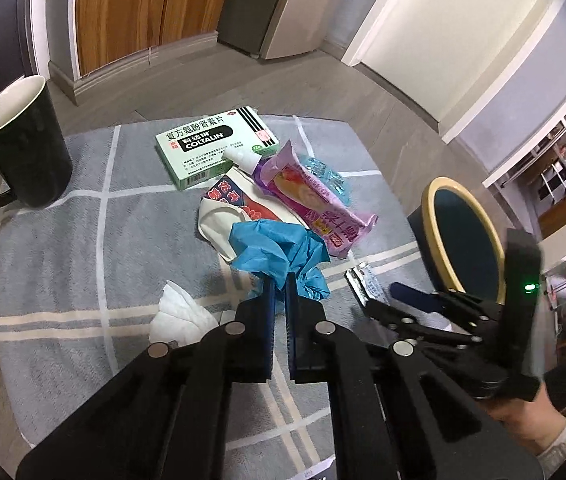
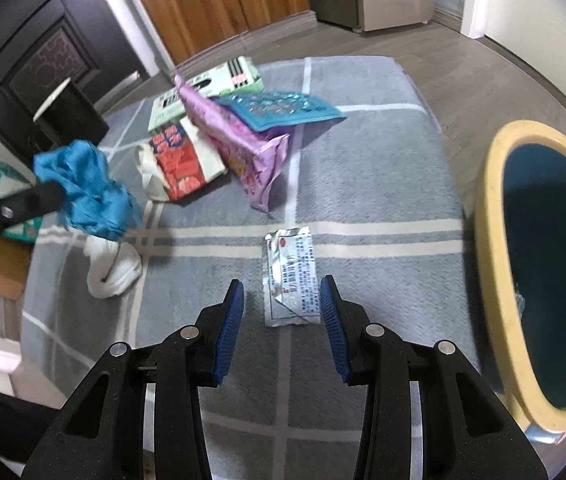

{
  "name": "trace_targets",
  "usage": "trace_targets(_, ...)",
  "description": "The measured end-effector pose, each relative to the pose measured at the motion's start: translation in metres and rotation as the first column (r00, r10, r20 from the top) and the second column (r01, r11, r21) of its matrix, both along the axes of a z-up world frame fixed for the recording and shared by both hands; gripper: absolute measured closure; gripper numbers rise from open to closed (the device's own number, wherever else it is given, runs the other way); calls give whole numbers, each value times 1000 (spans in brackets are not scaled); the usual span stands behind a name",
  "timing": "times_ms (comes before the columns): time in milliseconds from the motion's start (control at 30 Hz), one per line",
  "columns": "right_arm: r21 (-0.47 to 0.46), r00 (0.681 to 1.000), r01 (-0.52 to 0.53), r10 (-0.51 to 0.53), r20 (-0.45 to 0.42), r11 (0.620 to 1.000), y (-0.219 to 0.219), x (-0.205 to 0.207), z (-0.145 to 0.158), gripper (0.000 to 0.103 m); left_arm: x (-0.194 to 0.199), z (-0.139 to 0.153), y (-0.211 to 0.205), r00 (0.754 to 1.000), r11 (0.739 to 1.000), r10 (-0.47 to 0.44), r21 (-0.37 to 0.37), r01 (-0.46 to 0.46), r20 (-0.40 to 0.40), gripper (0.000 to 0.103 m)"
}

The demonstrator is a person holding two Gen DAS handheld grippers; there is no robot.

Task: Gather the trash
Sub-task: 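Grasp the blue glove with the left gripper while the right grasps the foil sachet, then carry the glove and sachet over the bin and open both grippers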

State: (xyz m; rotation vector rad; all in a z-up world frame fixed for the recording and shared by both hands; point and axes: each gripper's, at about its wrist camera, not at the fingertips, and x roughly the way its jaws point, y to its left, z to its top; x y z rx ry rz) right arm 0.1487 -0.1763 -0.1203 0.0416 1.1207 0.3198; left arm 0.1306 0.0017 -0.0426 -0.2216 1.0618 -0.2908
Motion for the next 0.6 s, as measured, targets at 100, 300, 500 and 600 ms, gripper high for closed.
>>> trace_targets(100, -26, 1000, -16, 16, -3, 1000, 6, 2, -6, 61, -3, 3, 2, 1000, 1000, -2, -9, 3, 5, 99)
trace_targets(300, -58, 999, -32, 33, 20, 998, 12, 3, -10, 62, -4, 4, 6, 1000, 1000, 0, -16, 0, 12, 99)
trace_targets(500, -95, 997, -63, 67, 41, 993, 17, -1, -9, 70, -3, 5, 6, 1000, 1000, 1, -19, -1, 18, 99)
trace_targets(600, -85, 997, -51, 56, 61, 995, 13, -3, -3, 71, -2, 10, 2, 1000, 1000, -5, -21, 6, 29, 99)
